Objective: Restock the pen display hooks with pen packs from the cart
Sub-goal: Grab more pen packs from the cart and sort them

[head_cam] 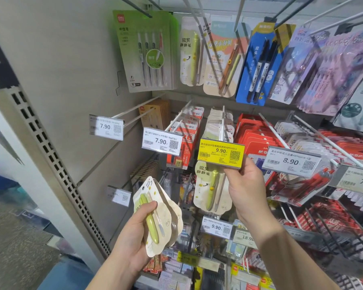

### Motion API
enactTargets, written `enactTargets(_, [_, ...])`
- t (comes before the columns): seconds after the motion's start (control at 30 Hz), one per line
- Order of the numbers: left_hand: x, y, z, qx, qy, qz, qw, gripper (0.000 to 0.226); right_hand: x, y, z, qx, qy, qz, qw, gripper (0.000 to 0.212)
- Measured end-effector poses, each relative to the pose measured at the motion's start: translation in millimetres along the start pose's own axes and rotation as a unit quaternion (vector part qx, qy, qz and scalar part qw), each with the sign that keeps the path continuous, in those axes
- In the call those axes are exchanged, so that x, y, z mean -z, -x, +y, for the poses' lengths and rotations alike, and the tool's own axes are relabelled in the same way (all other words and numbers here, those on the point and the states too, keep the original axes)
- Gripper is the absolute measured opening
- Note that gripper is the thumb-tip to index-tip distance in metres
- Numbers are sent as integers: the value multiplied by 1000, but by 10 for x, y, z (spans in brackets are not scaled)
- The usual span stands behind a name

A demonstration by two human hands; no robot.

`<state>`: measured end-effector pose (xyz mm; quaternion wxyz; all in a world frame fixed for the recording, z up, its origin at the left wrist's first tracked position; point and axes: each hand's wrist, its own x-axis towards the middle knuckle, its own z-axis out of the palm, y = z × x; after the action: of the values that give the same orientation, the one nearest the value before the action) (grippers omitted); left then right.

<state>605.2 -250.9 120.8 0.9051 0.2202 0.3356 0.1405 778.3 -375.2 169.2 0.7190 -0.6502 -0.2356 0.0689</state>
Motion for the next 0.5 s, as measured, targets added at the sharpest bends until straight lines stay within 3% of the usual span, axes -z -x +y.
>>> enactTargets(0.5, [41,15,60,-5,7,4,1000,46,-105,-95,-60,9,-22,27,999,15])
